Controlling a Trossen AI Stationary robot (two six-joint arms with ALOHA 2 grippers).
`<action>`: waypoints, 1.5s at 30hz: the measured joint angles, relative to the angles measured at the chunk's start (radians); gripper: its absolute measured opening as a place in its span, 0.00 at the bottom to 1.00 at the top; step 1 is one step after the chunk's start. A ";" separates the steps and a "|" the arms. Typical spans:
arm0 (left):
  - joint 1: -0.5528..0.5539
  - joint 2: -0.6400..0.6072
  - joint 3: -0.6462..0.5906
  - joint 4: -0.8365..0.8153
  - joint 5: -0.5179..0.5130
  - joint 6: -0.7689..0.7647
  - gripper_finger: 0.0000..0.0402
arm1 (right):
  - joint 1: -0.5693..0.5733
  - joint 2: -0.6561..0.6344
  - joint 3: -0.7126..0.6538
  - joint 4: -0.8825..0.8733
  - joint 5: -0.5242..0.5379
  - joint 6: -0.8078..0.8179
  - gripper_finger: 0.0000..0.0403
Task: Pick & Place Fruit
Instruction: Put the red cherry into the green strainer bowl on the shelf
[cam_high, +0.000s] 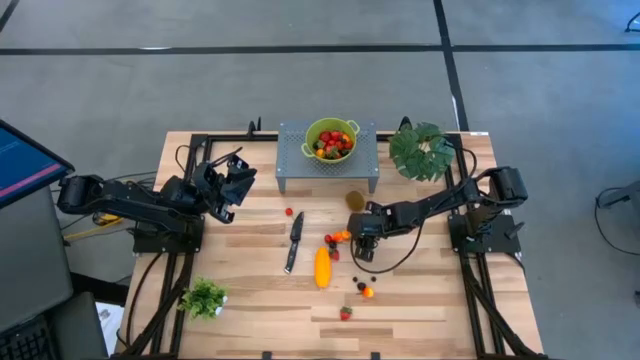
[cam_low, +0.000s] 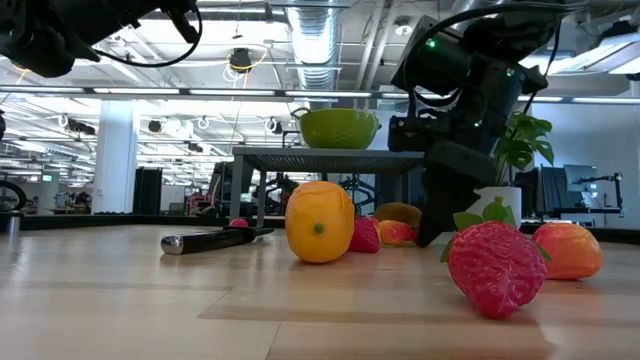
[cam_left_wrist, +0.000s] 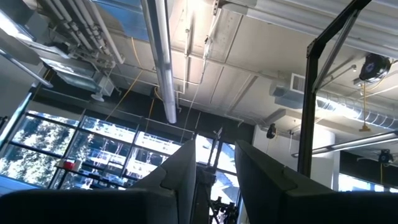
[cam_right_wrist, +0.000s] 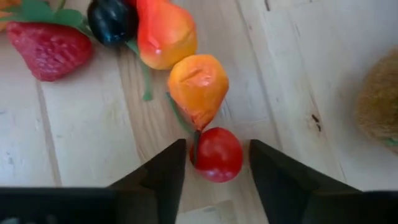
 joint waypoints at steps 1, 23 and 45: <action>0.000 0.000 0.000 0.000 0.000 0.000 0.26 | 0.000 0.000 0.000 0.003 -0.006 -0.003 0.36; 0.000 0.000 0.000 0.000 -0.005 0.000 0.26 | 0.030 -0.009 0.011 -0.003 -0.226 0.031 0.23; 0.000 0.000 0.000 0.000 -0.004 0.000 0.26 | -0.036 -0.010 0.624 -0.235 -0.138 -0.448 0.25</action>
